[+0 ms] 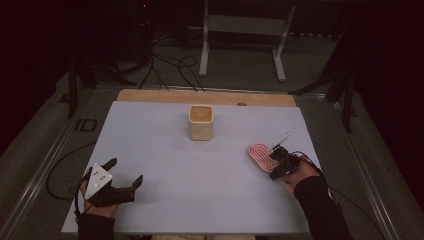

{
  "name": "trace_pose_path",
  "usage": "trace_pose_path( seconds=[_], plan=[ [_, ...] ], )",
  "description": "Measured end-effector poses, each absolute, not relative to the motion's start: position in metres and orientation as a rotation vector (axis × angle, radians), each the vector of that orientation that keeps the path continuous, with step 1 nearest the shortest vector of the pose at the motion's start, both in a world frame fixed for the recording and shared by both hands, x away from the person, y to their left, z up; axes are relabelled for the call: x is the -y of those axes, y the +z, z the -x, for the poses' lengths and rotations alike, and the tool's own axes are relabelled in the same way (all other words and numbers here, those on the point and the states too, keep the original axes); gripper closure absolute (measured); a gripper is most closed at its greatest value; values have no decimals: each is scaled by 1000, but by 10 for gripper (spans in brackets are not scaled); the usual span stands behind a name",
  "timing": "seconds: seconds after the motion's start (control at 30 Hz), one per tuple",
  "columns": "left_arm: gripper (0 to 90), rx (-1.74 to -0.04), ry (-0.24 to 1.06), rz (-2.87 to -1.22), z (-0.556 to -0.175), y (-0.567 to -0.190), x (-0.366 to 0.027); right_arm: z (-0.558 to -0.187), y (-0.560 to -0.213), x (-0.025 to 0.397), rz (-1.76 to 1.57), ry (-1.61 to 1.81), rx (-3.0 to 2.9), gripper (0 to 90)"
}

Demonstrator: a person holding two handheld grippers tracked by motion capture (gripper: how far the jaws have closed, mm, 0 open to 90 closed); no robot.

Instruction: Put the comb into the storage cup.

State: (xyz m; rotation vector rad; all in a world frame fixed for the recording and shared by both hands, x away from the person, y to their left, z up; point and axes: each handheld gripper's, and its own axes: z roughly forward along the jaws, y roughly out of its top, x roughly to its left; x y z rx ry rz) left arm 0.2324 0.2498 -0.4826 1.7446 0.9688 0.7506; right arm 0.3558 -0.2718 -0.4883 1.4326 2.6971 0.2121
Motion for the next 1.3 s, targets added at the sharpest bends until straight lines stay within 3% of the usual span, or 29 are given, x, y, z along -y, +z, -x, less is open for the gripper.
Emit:
trace_pose_path(
  seconds=[0.33, 1.3],
  plan=[
    [0, -976, 750, -1742, -232, -483, -251, -353, -487, 275, -1425, 222, -2693, 691],
    [0, -980, 756, -1745, -233, -483, -250, -340, -468, 271, -1333, 439, -2554, 702]
  ],
)
